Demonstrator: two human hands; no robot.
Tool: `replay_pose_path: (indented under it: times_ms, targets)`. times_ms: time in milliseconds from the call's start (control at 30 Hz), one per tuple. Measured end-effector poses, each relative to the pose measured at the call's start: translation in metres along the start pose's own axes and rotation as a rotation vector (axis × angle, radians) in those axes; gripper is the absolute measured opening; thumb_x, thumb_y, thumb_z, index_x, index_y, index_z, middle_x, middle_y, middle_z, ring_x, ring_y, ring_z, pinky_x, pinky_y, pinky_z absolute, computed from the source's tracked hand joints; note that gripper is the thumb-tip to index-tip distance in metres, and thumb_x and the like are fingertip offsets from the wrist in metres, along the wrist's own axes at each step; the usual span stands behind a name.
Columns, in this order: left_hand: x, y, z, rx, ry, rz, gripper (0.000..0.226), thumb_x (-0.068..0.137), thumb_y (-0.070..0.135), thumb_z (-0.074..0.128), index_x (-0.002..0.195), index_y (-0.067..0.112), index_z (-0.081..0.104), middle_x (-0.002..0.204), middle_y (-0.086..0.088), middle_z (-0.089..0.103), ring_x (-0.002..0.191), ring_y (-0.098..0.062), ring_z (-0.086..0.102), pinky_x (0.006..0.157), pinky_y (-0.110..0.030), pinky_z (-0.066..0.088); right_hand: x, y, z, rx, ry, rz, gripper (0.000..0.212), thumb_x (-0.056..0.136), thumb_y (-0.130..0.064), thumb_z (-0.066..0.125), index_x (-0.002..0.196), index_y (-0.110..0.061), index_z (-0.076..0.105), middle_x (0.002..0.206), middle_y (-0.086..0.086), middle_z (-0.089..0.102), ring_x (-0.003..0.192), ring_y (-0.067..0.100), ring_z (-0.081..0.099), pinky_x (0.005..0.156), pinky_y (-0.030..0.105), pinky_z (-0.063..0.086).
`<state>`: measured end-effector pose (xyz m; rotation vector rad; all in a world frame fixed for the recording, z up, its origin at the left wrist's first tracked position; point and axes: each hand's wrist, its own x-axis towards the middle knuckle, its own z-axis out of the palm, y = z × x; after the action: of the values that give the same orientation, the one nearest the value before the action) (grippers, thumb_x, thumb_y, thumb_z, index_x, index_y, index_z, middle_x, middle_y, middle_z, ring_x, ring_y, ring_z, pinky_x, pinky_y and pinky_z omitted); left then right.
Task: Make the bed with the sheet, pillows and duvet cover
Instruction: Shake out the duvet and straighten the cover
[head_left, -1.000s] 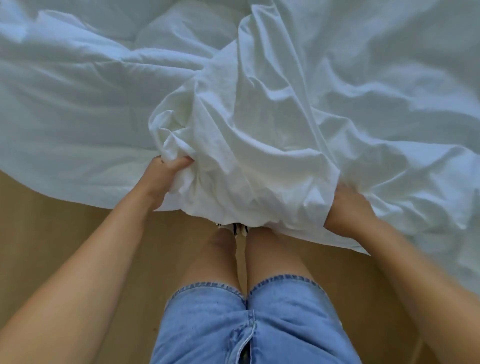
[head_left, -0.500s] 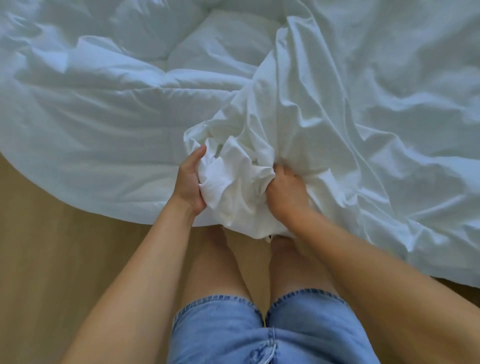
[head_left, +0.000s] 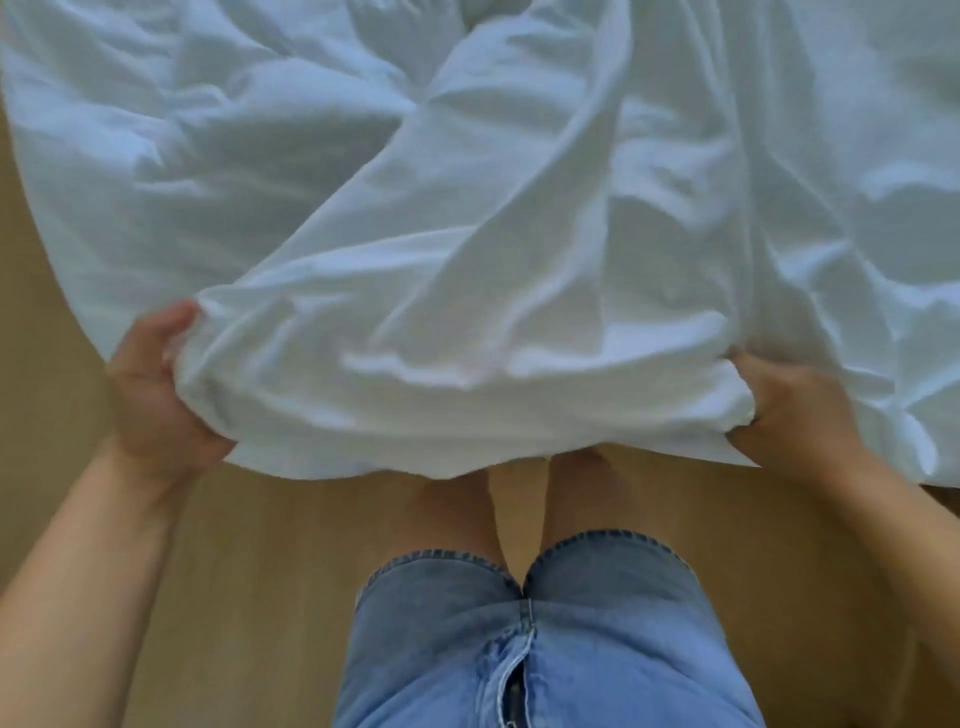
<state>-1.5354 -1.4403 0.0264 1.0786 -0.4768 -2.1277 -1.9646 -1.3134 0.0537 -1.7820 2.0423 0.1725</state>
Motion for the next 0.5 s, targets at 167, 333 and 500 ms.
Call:
replay_pose_path:
  times_ms: [167, 333, 500]
  targets:
    - [0.023, -0.028, -0.009, 0.262, 0.271, -0.208, 0.044, 0.095, 0.033, 0.036, 0.096, 0.015, 0.076, 0.094, -0.006, 0.073, 0.090, -0.022, 0.069, 0.071, -0.029, 0.058, -0.004, -0.005, 0.041, -0.077, -0.228, 0.200, 0.027, 0.069, -0.022, 0.074, 0.091, -0.012, 0.061, 0.081, 0.009, 0.066, 0.077, 0.032, 0.063, 0.059, 0.032, 0.044]
    - [0.080, -0.015, 0.011, 0.325, 0.159, -0.441, 0.050, 0.076, 0.057, 0.056, 0.103, 0.019, 0.075, 0.110, -0.008, 0.070, 0.096, -0.024, 0.069, 0.070, -0.032, 0.057, 0.026, -0.025, 0.049, -0.140, -0.703, 0.229, 0.058, 0.078, -0.040, 0.061, 0.126, -0.014, 0.040, 0.121, 0.007, 0.051, 0.104, 0.023, 0.053, 0.080, 0.030, 0.046]
    - [0.153, -0.002, 0.101, 0.468, 0.113, -0.300, 0.035, 0.093, 0.043, 0.049, 0.111, 0.018, 0.066, 0.100, -0.003, 0.073, 0.091, -0.019, 0.069, 0.076, -0.029, 0.055, 0.090, -0.084, 0.002, 0.327, -0.238, 0.141, 0.012, 0.081, -0.031, 0.054, 0.078, -0.022, 0.048, 0.076, -0.005, 0.054, 0.064, 0.010, 0.048, 0.055, 0.026, 0.037]
